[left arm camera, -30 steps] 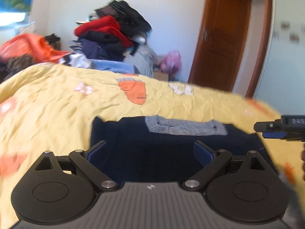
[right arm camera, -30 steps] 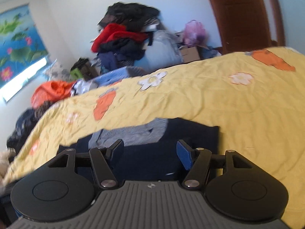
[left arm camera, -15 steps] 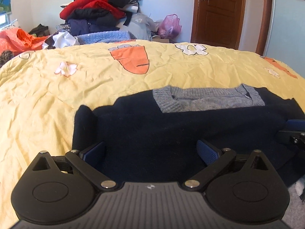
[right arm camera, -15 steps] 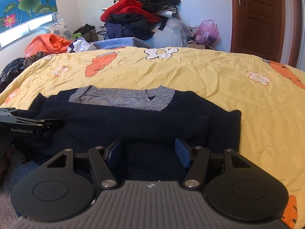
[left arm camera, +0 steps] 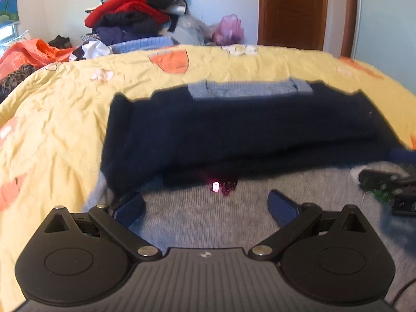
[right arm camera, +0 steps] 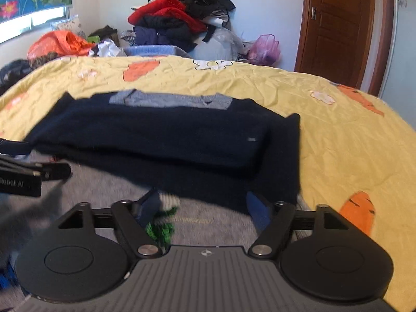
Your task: Fold small clothes
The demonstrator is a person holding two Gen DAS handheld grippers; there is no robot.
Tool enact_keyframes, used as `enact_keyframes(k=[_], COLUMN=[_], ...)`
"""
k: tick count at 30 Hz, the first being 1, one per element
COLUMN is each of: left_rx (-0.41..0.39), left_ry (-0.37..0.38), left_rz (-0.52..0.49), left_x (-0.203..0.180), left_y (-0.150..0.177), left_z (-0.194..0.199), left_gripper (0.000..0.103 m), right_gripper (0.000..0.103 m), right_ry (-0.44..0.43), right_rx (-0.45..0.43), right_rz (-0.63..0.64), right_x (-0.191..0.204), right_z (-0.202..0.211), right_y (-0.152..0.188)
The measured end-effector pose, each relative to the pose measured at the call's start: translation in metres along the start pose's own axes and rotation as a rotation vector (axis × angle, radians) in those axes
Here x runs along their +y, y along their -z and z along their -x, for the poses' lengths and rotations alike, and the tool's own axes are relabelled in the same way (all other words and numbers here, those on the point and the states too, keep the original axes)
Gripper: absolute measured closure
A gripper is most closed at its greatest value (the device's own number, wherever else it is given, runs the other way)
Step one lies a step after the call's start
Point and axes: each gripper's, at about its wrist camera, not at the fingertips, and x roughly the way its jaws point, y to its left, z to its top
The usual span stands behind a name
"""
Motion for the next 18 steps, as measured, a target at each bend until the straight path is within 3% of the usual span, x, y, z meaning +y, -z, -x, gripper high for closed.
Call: enact_keyframes(k=[2,7,11,18], left_rx=[0.009,0.012,0.023,0.085], left_ry=[-0.005,-0.001,-0.056,0.045], left_rz=[0.022,0.01,-0.004,0.017], left_x=[0.007,0.008,0.001,-0.005], left_y=[-0.002,-0.005,0.0,0.038], left_z=[-0.003,-0.008,0.007,0.056], left_gripper=[0.0,0.0,0.0,0.0], right_gripper=[0.013,0.007,0.004,0.0], right_ry=[-0.001,-0.008,-0.008,-0.007], right_rx=[0.018,0.026,0.022,0.026], right_rz=[-0.033,-0.013,-0.025,-0.024], right_x=[-0.003,-0.007,-0.011,-0.01], right_z=[0.007,0.029,0.037,0.034], right_y=[0.005,0.025,0.035,0.034])
